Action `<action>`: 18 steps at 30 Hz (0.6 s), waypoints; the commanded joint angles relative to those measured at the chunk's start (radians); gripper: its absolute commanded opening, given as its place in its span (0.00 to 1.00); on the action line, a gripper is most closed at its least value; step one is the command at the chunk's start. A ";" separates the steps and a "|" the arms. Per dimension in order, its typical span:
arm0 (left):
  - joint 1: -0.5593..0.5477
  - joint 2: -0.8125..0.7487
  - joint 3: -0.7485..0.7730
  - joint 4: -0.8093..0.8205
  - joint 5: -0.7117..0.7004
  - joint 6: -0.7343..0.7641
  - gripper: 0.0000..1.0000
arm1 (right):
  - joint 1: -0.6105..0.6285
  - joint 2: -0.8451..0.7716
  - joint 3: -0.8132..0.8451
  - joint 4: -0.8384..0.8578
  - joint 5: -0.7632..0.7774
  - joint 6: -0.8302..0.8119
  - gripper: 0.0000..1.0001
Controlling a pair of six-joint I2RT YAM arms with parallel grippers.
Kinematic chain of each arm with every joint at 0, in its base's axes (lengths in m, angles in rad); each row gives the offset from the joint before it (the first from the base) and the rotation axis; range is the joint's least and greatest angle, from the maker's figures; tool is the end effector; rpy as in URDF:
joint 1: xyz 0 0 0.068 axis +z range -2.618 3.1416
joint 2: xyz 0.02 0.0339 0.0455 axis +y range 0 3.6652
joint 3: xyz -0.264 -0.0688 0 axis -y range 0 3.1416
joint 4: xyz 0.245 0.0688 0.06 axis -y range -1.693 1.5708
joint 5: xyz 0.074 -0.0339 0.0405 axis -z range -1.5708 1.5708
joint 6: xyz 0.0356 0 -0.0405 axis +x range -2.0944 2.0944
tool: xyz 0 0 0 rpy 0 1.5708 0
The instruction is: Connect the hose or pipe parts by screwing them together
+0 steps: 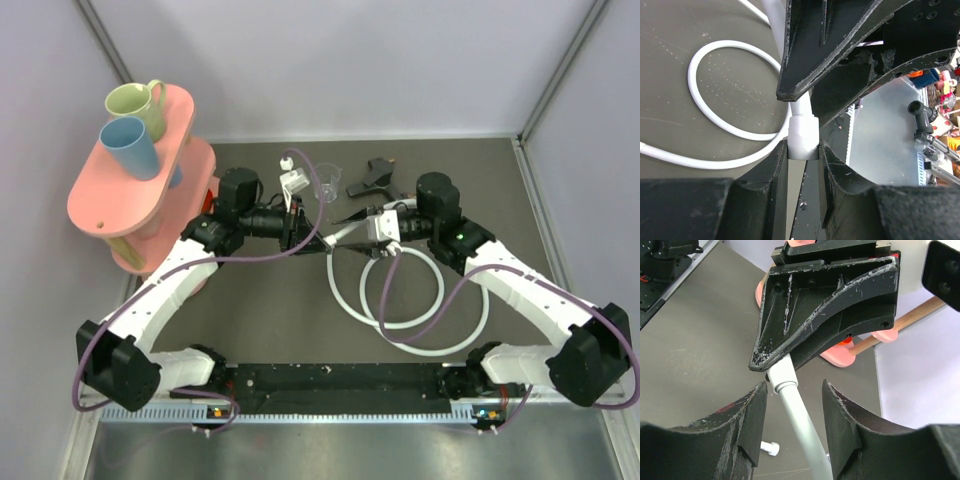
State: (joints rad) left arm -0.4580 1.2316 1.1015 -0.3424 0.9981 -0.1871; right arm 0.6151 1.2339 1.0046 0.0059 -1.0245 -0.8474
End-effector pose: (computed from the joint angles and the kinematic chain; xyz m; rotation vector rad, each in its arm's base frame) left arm 0.2253 -0.1444 0.3477 0.9231 1.8754 -1.4097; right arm 0.2072 0.1836 0.3449 -1.5924 0.7066 0.7406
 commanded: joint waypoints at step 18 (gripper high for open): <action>0.001 0.023 0.067 -0.020 0.074 0.057 0.00 | 0.051 0.044 0.089 -0.107 -0.013 -0.096 0.40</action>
State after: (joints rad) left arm -0.4568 1.2613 1.1259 -0.3779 1.0138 -0.1635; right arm 0.6487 1.2663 1.0492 -0.0990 -1.0142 -0.9195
